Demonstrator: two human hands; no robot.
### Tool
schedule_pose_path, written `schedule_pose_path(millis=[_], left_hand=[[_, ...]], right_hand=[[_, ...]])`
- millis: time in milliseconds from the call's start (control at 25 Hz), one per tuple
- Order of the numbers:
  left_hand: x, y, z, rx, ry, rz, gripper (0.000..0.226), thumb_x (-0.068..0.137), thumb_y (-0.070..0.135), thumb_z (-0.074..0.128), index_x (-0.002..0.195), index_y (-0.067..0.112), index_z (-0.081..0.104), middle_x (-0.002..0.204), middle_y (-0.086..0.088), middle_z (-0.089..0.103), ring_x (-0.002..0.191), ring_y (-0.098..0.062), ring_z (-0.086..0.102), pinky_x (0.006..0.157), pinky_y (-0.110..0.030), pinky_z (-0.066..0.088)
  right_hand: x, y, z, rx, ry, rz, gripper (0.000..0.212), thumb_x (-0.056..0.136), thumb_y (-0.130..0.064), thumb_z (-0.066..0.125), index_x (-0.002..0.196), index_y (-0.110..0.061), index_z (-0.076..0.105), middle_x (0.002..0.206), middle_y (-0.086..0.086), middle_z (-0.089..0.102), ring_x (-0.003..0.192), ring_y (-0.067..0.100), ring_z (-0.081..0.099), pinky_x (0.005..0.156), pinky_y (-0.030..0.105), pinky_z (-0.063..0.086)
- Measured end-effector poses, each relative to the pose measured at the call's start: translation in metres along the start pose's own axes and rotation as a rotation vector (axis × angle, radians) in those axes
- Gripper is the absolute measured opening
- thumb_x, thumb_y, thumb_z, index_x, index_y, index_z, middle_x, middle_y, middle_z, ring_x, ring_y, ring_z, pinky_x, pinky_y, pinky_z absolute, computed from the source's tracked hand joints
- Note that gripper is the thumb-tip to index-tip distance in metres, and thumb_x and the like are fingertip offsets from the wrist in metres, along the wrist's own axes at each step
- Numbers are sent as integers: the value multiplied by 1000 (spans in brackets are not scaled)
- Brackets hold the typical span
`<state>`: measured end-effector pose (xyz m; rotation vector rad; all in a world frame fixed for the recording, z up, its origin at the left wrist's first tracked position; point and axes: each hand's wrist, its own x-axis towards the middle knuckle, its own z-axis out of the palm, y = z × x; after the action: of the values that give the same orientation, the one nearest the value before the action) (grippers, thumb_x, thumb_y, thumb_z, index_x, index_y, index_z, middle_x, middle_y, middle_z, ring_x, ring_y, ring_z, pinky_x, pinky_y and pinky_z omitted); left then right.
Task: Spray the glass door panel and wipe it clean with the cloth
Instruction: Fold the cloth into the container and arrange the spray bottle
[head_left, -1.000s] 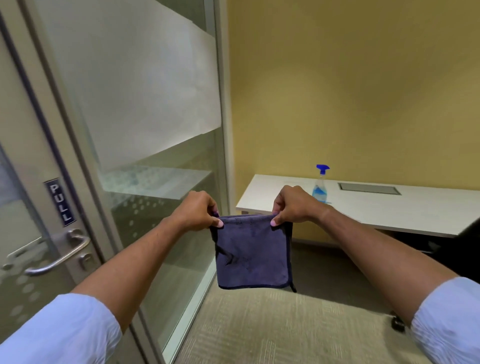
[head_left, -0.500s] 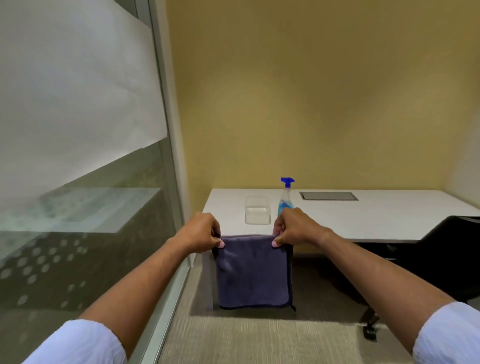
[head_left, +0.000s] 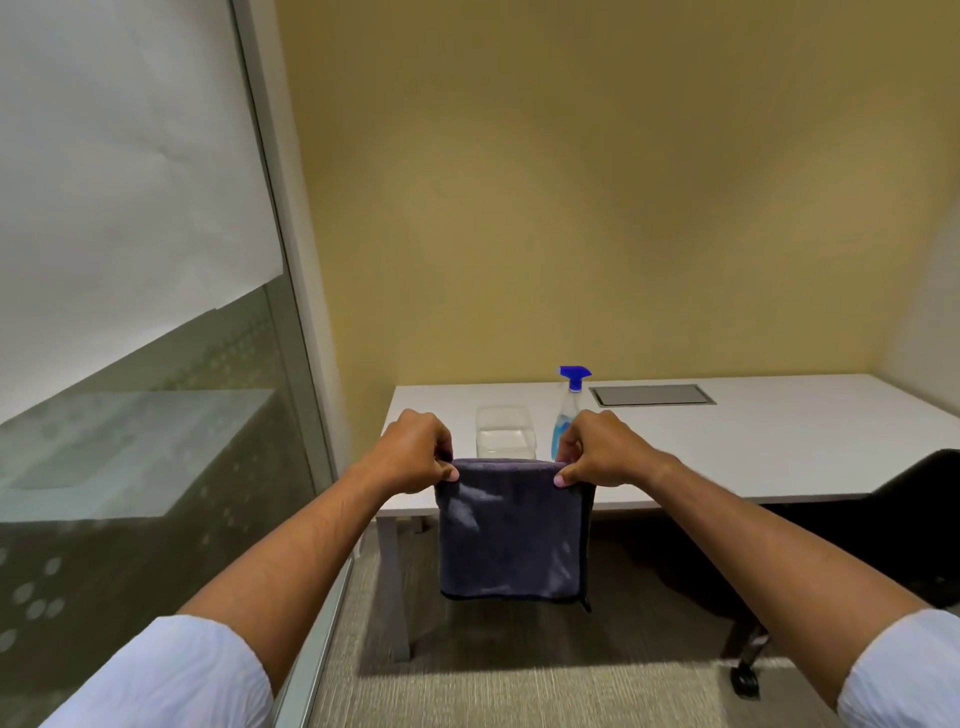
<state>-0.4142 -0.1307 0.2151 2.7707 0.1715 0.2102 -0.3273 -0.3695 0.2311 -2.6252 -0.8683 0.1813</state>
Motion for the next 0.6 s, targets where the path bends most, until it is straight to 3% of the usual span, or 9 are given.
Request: schedule_pose_path(millis=[160, 400, 600], left_hand=[[57, -13, 12, 6, -1, 4, 21, 74, 25, 84, 87, 11, 75, 79, -1, 65, 73, -17, 63, 62, -26, 50], [152, -17, 24, 7, -1, -23, 22, 73, 26, 85, 86, 11, 74, 79, -1, 65, 75, -18, 63, 64, -30, 54], [216, -21, 35, 12, -15, -15, 20, 74, 23, 84, 83, 10, 73, 72, 4, 60, 70, -14, 59, 56, -21, 42]], right_hand=[[55, 24, -1, -17, -16, -13, 22, 73, -23, 86, 87, -10, 75, 65, -9, 59, 68, 9, 58, 53, 16, 37], [151, 69, -19, -67, -73, -52, 17, 72, -23, 85, 81, -13, 74, 63, -10, 61, 64, 5, 57, 52, 17, 37], [218, 99, -32, -90, -147, -65, 16, 74, -19, 84, 75, -18, 68, 66, -10, 61, 66, 6, 57, 54, 16, 38]])
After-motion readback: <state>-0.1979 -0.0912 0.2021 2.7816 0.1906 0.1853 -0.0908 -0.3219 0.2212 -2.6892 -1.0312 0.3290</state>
